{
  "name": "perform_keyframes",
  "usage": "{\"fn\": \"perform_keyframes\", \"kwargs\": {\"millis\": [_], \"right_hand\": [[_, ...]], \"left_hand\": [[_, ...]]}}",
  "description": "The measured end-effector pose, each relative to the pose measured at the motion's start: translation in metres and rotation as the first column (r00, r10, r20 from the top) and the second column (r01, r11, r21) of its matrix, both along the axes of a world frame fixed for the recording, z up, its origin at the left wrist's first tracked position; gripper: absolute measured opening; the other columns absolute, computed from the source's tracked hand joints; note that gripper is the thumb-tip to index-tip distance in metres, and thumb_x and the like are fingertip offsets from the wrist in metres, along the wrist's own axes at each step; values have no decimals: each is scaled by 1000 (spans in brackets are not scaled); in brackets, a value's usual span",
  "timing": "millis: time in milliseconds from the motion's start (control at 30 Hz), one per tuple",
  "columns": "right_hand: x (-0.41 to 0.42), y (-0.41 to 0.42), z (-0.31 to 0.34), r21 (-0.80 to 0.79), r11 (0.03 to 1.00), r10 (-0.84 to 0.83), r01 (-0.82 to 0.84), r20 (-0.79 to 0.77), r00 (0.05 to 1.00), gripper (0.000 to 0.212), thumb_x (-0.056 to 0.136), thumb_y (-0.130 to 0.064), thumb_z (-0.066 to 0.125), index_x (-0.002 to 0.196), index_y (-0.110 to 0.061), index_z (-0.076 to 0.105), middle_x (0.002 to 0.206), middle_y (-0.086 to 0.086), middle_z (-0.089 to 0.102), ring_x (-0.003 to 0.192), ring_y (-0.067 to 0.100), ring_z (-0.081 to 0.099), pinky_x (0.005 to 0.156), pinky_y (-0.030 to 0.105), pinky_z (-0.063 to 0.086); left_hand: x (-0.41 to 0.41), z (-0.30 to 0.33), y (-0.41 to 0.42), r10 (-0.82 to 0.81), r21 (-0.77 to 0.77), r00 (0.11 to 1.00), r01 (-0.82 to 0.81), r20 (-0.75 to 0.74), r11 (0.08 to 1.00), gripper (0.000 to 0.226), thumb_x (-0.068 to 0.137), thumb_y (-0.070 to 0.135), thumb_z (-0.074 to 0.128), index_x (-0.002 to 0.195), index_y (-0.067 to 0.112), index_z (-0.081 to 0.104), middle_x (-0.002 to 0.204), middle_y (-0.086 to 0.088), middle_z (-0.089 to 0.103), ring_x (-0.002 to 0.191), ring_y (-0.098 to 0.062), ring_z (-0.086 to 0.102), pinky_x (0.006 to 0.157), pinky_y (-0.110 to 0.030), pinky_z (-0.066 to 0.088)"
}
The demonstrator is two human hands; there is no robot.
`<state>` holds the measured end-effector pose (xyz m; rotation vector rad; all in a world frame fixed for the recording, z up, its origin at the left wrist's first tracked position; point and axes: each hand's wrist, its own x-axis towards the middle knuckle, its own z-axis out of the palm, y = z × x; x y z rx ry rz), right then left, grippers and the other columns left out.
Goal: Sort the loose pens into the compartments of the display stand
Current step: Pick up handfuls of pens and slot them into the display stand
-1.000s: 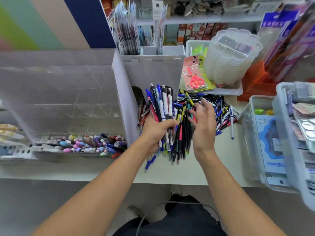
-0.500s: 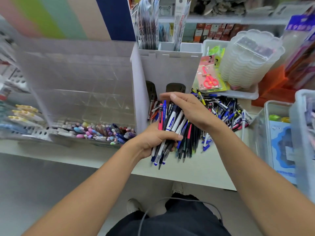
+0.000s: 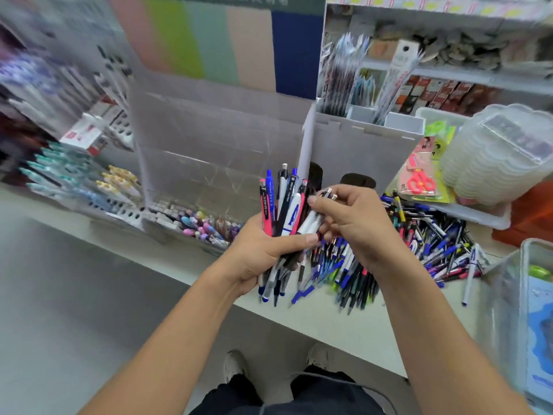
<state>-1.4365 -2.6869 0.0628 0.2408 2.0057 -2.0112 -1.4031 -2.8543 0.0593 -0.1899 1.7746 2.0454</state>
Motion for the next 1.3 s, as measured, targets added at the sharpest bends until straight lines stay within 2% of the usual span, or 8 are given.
{"fn": "perform_keyframes", "kwargs": {"millis": [300, 467, 633, 900, 1033, 1100, 1167, 1300], "right_hand": [[-21, -61, 82, -81, 996, -52, 30, -282, 958, 12, 79, -19, 70, 85, -8, 70, 65, 4, 66, 53, 13, 58, 52, 17, 51], [-74, -119, 161, 183, 972, 54, 144, -778, 626, 7, 87, -13, 78, 91, -14, 72, 74, -1, 73, 62, 12, 69, 63, 25, 59], [-160, -219, 155, 590, 770, 478, 242, -786, 392, 12, 83, -14, 81, 92, -10, 74, 85, -1, 73, 76, 10, 65, 75, 22, 52], [-213, -263, 101, 891, 454, 694, -5, -350, 629, 13, 85, -14, 80, 94, -8, 73, 88, 5, 68, 81, 21, 63, 75, 30, 49], [-172, -240, 103, 792, 604, 515, 90, -475, 714, 40, 87, -30, 79, 120, -11, 69, 110, 5, 72, 94, 20, 67, 90, 34, 54], [-131, -218, 99, 689, 719, 393, 87, -507, 767, 29, 85, -44, 78, 96, -17, 76, 85, -2, 75, 73, 10, 67, 74, 32, 57], [-93, -205, 88, 641, 754, 451, -143, -346, 823, 34, 78, -52, 80, 77, -18, 77, 66, -2, 72, 57, 6, 61, 62, 34, 56], [-73, -197, 64, 503, 817, 416, -283, -175, 892, 24, 80, -29, 85, 73, -9, 74, 59, 1, 69, 48, 6, 54, 51, 24, 46]], "left_hand": [[-10, 28, -86, 330, 286, 923, -377, 199, 881, 26, 67, 25, 78, 83, 7, 66, 60, -8, 58, 45, -17, 56, 46, -26, 51], [-23, 33, -142, 405, 298, 898, -439, 172, 848, 27, 66, 19, 77, 87, 5, 66, 65, -5, 63, 49, -14, 59, 45, -26, 52], [-33, 34, -176, 416, 319, 888, -460, 197, 829, 24, 69, 16, 78, 87, 5, 67, 69, -6, 65, 55, -16, 61, 47, -28, 52], [-34, 39, -197, 349, 282, 918, -391, 187, 876, 18, 85, 11, 73, 96, 0, 64, 68, -7, 65, 54, -15, 61, 49, -26, 54], [-32, 34, -195, 350, 219, 921, -381, 169, 898, 17, 86, 10, 74, 95, -1, 65, 66, -8, 65, 53, -17, 62, 48, -28, 54], [-33, 30, -188, 360, 158, 923, -379, 136, 912, 12, 86, 8, 75, 91, 3, 65, 64, -9, 64, 53, -19, 61, 48, -30, 53], [-35, 24, -176, 392, 69, 919, -393, 29, 917, 16, 84, 1, 75, 88, 11, 64, 64, -5, 63, 55, -19, 60, 52, -32, 52], [-37, 15, -153, 347, -81, 927, -360, -142, 929, 31, 81, -6, 73, 97, 19, 68, 72, 0, 67, 67, -14, 61, 63, -32, 54]]}}
